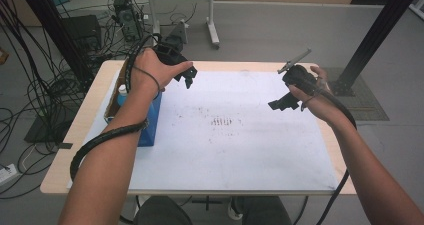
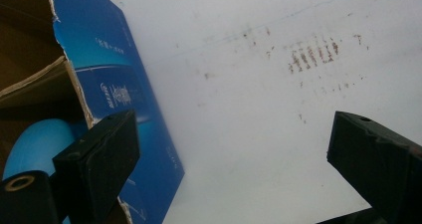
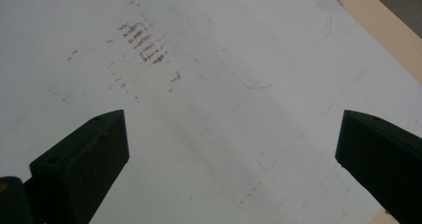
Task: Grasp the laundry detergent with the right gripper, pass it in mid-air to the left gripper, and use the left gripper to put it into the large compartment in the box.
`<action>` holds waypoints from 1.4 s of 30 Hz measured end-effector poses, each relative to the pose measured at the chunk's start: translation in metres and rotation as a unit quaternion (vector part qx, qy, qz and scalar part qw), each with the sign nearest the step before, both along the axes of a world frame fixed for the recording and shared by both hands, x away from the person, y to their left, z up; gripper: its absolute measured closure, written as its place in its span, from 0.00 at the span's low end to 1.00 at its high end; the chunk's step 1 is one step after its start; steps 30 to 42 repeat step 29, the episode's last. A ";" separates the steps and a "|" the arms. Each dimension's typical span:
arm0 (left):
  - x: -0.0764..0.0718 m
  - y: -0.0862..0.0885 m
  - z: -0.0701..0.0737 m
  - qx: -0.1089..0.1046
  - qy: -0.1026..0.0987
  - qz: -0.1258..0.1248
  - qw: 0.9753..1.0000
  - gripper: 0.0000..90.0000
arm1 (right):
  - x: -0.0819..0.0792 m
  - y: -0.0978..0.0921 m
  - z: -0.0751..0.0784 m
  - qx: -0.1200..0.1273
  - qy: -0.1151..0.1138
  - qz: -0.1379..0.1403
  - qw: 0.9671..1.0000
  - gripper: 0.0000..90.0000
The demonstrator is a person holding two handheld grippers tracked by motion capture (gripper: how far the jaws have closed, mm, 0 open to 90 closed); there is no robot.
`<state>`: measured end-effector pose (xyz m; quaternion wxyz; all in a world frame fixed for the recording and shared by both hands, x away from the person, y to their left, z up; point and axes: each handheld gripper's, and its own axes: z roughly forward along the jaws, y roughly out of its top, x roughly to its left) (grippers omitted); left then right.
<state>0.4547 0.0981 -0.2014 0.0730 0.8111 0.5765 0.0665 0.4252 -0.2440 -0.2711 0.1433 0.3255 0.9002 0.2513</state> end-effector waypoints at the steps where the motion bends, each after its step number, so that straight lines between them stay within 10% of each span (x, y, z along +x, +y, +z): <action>1: 0.000 0.000 -0.001 -0.001 -0.002 0.000 1.000 0.08 | 0.000 0.001 0.000 0.000 0.000 0.001 1.000 0.00; 42: -0.002 0.008 -0.005 -0.001 -0.008 0.005 1.000 0.08 | -0.002 0.003 -0.003 0.002 0.001 0.000 1.000 0.00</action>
